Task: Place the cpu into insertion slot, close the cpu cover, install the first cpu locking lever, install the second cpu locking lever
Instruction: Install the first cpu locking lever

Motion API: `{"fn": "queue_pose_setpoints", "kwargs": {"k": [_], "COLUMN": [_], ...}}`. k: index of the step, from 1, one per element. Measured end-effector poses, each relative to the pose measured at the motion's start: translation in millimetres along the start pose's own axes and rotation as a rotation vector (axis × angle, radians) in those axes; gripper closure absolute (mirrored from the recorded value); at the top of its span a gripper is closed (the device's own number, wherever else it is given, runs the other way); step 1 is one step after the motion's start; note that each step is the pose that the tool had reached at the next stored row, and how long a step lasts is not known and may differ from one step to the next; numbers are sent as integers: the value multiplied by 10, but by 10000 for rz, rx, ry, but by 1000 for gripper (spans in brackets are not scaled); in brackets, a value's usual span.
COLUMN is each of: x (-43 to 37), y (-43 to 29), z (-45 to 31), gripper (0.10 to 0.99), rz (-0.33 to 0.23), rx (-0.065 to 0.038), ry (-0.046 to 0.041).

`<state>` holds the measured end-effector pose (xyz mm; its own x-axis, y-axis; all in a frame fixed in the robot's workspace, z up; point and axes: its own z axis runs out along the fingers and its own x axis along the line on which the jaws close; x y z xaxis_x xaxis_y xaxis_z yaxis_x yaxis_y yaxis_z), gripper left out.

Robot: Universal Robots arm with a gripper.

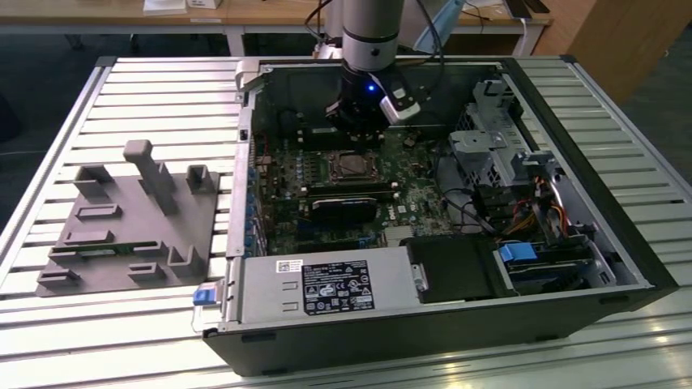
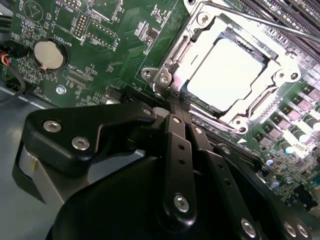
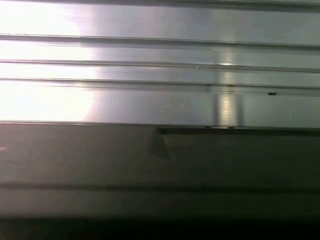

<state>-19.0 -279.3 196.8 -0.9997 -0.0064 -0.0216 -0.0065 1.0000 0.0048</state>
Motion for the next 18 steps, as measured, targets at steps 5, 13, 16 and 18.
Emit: {"fn": "queue_pose_setpoints", "kwargs": {"k": [5,13,16,18], "x": [-1,-3,-3,-3], "y": [10,10,7,3], "z": [1,-103,-102,-102], "gripper": [980,980,980,980], "rz": [1,2,13,15], "rx": [-5,-4,-4,-3], "ry": [-4,-4,-4,-3]}}
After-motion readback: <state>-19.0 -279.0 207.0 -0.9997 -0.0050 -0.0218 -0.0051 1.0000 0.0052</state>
